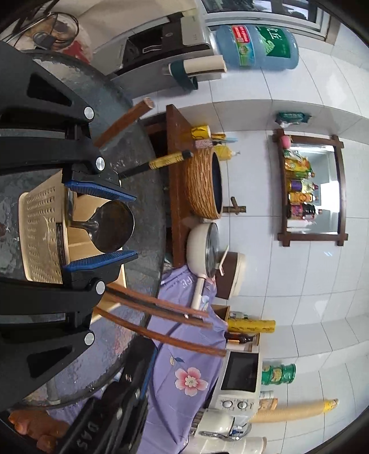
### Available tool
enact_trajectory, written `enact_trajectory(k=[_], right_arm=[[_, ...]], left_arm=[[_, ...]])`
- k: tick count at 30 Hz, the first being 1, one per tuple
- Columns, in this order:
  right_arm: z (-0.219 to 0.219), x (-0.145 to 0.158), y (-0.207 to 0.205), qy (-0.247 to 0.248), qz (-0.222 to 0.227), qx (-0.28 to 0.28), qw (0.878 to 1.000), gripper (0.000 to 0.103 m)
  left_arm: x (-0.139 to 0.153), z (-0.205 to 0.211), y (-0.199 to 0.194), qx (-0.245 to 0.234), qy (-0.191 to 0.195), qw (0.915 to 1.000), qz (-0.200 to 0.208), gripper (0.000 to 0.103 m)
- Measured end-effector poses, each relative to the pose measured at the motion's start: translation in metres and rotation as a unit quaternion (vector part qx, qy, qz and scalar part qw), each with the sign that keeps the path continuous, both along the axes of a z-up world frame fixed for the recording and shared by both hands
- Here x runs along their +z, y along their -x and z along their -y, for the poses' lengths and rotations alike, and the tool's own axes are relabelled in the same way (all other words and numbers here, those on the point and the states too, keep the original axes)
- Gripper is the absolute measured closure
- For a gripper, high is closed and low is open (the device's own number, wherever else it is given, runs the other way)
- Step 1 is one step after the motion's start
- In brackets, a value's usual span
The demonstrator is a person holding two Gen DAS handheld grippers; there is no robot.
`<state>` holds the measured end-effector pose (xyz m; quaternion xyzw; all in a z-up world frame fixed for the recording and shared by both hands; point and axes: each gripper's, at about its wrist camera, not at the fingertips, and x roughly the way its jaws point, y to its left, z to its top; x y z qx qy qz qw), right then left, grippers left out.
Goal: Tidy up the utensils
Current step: 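Lower both utensils into the holder and open both tools, then move both tools back down toward the last chopstick and clear spoon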
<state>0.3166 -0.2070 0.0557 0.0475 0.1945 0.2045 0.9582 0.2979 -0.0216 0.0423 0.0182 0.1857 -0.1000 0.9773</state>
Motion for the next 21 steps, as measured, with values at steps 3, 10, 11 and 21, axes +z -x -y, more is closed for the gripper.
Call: enact_trajectory(k=[3, 10, 11, 21], right_arm=[[0.000, -0.002, -0.001, 0.001, -0.002, 0.000, 1.000, 0.096], [0.002, -0.006, 0.001, -0.002, 0.000, 0.001, 1.000, 0.095], [0.001, -0.006, 0.001, -0.001, -0.001, 0.001, 1.000, 0.095], [0.009, -0.013, 0.022, 0.002, 0.012, -0.022, 1.000, 0.050]], left_arm=[[-0.008, -0.005, -0.007, 0.003, 0.009, 0.9998, -0.016, 0.068], [-0.013, -0.007, -0.006, 0.004, -0.004, 0.9999, -0.013, 0.068], [-0.012, -0.007, -0.006, 0.003, -0.005, 0.9999, -0.013, 0.068], [-0.008, -0.004, 0.032, -0.009, -0.017, 0.9994, 0.028, 0.023]])
